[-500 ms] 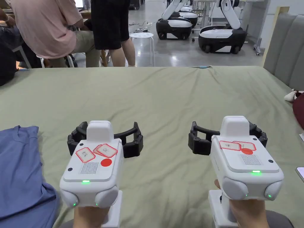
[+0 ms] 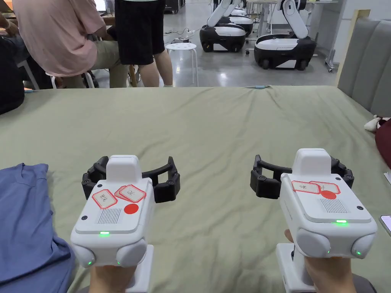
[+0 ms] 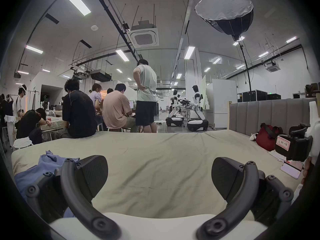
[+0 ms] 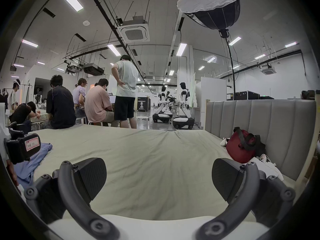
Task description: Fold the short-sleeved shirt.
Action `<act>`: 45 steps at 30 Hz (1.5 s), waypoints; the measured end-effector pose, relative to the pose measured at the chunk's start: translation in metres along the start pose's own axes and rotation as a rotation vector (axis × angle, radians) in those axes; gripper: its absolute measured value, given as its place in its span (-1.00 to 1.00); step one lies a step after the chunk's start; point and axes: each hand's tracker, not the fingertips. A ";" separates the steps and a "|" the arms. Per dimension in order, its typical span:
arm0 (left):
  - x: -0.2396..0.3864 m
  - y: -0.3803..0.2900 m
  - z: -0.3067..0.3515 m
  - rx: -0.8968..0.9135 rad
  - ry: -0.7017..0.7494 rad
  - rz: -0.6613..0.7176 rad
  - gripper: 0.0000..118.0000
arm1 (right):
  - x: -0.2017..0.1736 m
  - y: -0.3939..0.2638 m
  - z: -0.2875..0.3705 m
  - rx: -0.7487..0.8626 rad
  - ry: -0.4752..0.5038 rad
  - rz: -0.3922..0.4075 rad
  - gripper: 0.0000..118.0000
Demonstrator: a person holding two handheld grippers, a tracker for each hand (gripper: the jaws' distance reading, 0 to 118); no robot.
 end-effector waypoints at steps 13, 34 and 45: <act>0.002 0.001 0.000 0.004 -0.023 -0.011 1.00 | 0.000 0.000 0.000 0.009 0.016 0.013 1.00; 0.006 -0.005 -0.001 0.000 -0.035 -0.003 1.00 | -0.004 -0.008 -0.001 0.013 -0.005 0.037 1.00; 0.002 -0.009 -0.004 -0.029 -0.002 0.004 1.00 | -0.002 -0.008 0.000 0.006 0.005 0.014 1.00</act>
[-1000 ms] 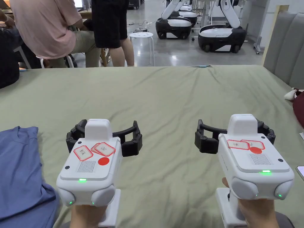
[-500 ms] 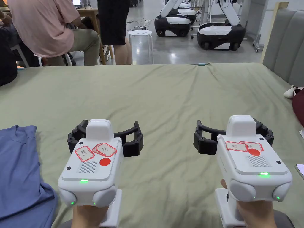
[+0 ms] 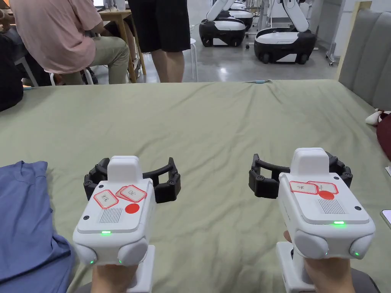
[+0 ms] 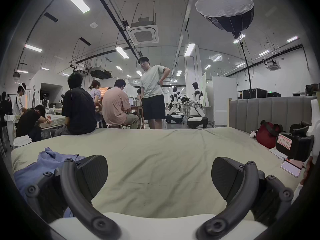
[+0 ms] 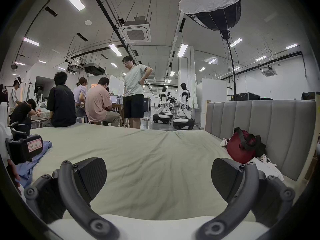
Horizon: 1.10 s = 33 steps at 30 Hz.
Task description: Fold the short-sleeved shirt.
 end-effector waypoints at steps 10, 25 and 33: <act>-0.005 0.006 0.000 -0.081 0.007 0.047 -0.88 | 0.001 0.000 0.001 -0.029 -0.017 -0.001 -0.94; -0.083 0.025 0.033 -0.002 0.174 0.075 -1.00 | -0.067 0.011 0.000 -0.026 0.176 0.022 -0.94; -0.165 0.021 0.078 -0.047 0.377 0.034 -1.00 | -0.181 0.021 -0.002 -0.032 0.454 0.025 -0.94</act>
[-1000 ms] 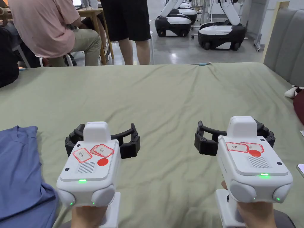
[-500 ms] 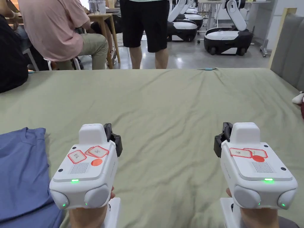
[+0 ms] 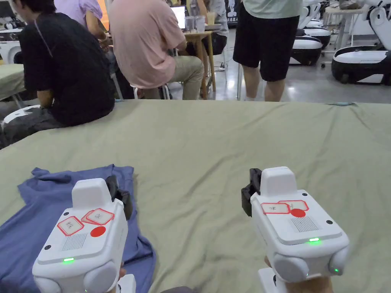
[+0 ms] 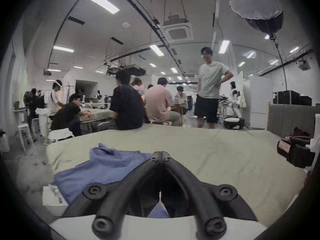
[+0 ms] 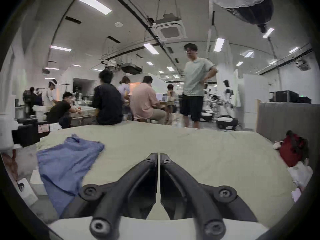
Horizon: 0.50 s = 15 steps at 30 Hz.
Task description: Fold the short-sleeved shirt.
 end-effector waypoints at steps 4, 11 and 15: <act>-0.032 -0.003 0.004 -0.006 0.075 0.032 -1.00 | -0.050 0.009 -0.015 0.011 0.109 0.024 -0.94; -0.057 0.002 -0.020 -0.159 0.119 0.044 -1.00 | -0.083 0.013 -0.035 -0.009 0.162 0.039 -0.94; -0.069 0.013 -0.086 -0.425 0.035 0.107 -1.00 | -0.082 0.011 -0.045 -0.032 0.171 0.042 -0.94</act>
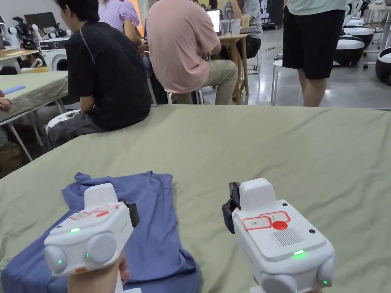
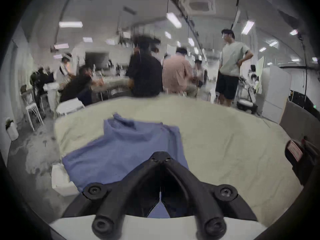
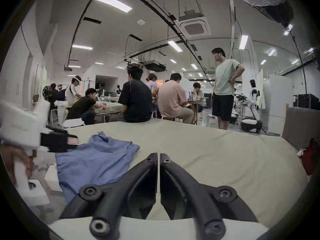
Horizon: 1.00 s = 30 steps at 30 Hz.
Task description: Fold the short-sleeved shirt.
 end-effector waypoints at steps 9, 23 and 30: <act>0.007 0.021 -0.149 -0.250 -0.046 -0.118 0.37 | 0.010 -0.017 -0.030 -0.081 0.031 0.014 -0.94; 0.010 0.002 -0.244 -0.418 -0.045 -0.238 1.00 | 0.040 -0.048 -0.050 -0.182 0.019 -0.008 -0.91; 0.007 0.023 -0.225 -0.362 0.040 -0.263 -0.83 | 0.047 -0.053 -0.045 -0.192 0.013 -0.040 -0.91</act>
